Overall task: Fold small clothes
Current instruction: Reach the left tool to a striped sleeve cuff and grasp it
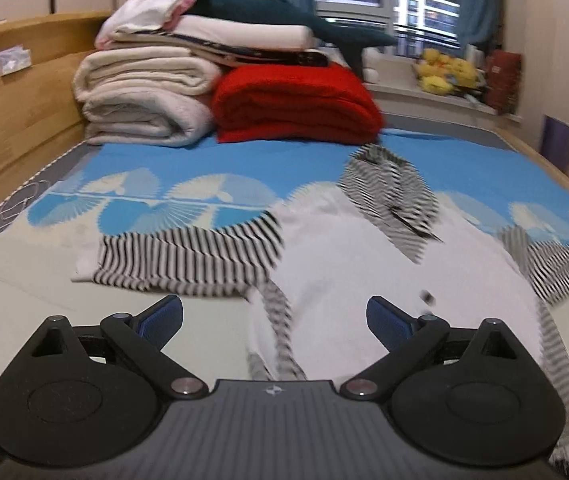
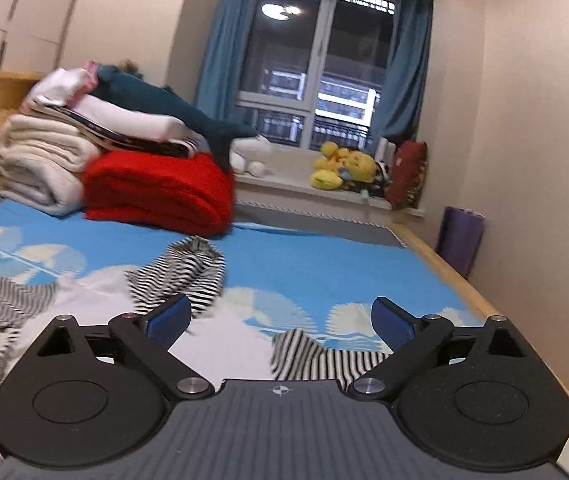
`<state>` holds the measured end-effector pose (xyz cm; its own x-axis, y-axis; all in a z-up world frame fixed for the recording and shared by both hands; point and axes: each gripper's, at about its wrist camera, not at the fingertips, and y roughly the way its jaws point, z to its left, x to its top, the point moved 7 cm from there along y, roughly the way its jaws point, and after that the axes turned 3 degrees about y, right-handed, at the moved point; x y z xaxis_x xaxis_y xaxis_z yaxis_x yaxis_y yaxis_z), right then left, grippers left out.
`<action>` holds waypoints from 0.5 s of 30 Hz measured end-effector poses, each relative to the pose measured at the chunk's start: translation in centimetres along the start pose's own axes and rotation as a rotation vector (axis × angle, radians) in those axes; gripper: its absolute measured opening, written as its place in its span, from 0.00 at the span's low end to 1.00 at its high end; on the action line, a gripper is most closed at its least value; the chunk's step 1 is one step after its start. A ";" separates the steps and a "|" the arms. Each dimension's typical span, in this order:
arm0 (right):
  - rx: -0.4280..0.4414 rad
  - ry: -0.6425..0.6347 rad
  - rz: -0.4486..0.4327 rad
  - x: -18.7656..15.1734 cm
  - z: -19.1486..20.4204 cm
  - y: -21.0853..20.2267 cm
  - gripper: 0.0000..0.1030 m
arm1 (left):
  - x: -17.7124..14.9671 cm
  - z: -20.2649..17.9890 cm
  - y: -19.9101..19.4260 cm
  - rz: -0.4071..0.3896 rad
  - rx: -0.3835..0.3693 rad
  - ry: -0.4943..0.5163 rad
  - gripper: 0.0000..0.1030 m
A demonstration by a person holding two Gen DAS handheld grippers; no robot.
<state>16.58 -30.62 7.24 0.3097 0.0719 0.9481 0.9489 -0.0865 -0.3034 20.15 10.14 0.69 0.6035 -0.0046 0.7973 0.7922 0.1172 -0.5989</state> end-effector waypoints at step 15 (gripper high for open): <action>-0.017 0.132 0.178 -3.2 0.0 8.2 0.87 | 4.3 9.2 18.2 0.119 0.192 -0.128 0.97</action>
<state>23.34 -31.58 1.69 0.4609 -0.0766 0.8841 0.8784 -0.1026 -0.4668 36.36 21.41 -6.12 0.6653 0.1447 0.7324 0.6773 0.2957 -0.6737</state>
